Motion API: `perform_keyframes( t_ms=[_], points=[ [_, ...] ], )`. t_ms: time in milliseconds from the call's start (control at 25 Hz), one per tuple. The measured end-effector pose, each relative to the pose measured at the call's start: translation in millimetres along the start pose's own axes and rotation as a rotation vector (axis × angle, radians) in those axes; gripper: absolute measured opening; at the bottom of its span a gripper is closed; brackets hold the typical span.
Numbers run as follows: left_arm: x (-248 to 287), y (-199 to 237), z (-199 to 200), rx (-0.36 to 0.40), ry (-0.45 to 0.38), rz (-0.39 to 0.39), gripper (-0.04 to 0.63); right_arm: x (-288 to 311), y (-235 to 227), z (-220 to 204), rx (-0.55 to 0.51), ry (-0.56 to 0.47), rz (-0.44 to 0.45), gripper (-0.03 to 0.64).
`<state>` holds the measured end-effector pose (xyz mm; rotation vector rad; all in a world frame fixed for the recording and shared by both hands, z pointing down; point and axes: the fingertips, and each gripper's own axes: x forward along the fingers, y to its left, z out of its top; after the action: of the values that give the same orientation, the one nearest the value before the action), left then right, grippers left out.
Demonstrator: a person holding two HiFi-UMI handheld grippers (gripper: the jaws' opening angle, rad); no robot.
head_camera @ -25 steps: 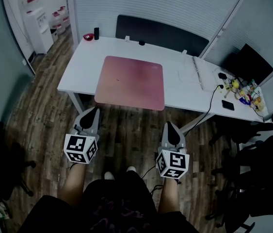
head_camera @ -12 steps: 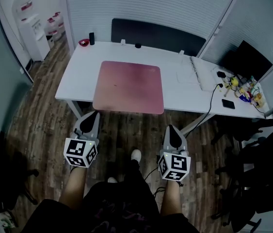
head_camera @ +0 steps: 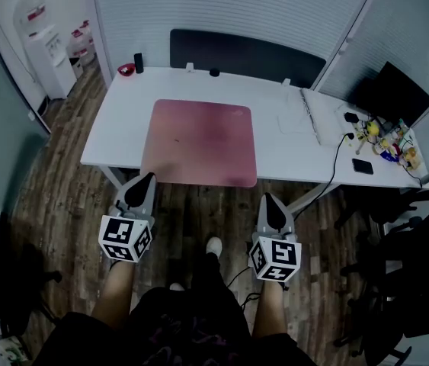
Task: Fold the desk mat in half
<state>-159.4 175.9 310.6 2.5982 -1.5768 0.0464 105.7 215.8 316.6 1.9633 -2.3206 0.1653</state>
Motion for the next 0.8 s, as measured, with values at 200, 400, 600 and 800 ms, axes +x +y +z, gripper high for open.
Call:
perform_keyframes(
  t_ms=[200, 400, 600, 800],
  points=[
    [27.6, 0.4, -5.5, -0.004, 0.014, 0.016, -0.001, 27.1, -4.1, -4.9, -0.032, 0.025, 0.032, 0.008],
    [57.9, 6.4, -10.2, -0.010, 0.032, 0.037, -0.001, 64.5, -14.5, -3.2, -0.034, 0.025, 0.066, 0.008],
    [90.8, 20.4, -17.6, -0.020, 0.054, 0.075, -0.001, 103.1, -30.9, -11.2, -0.022, 0.051, 0.082, 0.008],
    [121.6, 33.9, -24.9, -0.034, 0.069, 0.103, -0.001, 139.5, -45.8, -15.5, 0.005, 0.065, 0.091, 0.008]
  ],
)
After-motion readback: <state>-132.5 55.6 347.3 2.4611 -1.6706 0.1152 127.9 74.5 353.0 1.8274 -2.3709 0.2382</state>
